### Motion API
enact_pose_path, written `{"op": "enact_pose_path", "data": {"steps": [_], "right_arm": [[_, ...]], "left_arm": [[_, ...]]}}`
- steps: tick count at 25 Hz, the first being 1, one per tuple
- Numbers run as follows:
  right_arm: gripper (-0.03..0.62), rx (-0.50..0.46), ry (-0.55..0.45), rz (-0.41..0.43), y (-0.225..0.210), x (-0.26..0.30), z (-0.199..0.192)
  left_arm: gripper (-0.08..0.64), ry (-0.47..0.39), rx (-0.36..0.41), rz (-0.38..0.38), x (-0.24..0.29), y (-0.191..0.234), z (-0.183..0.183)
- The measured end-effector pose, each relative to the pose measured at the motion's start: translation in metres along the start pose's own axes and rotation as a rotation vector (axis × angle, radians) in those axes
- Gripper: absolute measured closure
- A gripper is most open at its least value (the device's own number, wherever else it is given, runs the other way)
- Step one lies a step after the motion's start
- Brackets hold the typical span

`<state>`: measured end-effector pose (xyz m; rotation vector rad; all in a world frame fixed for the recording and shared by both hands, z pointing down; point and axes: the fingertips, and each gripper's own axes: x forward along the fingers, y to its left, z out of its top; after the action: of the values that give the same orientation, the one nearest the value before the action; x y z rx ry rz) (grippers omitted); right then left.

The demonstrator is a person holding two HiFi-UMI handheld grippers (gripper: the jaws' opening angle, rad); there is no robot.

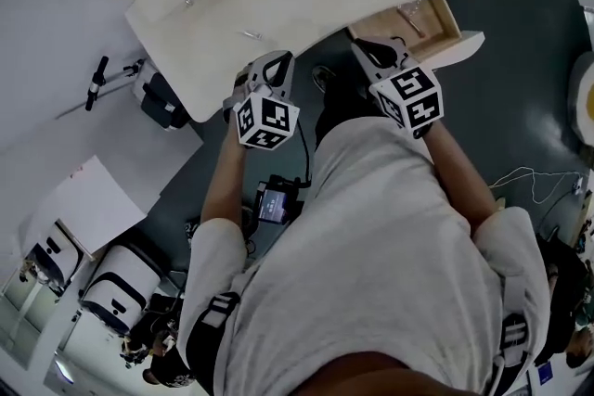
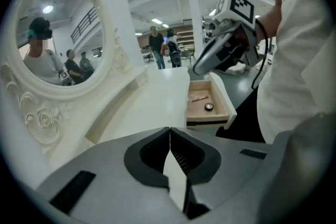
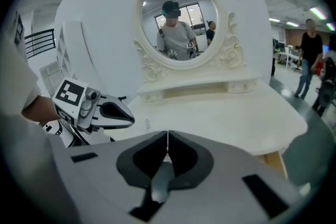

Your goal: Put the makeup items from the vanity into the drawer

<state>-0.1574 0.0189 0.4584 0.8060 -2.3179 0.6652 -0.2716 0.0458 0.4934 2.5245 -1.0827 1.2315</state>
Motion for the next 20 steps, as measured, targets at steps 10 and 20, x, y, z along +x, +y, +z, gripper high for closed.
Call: {"op": "enact_pose_path", "data": {"steps": [10, 20], "right_arm": [[0.577, 0.014, -0.001, 0.005, 0.002, -0.003, -0.002], [0.577, 0.018, 0.010, 0.009, 0.002, -0.005, -0.007]], "left_arm": [[0.551, 0.194, 0.341, -0.079, 0.011, 0.026, -0.045], [0.420, 0.380, 0.581, -0.231, 0.034, 0.046, -0.099]]}}
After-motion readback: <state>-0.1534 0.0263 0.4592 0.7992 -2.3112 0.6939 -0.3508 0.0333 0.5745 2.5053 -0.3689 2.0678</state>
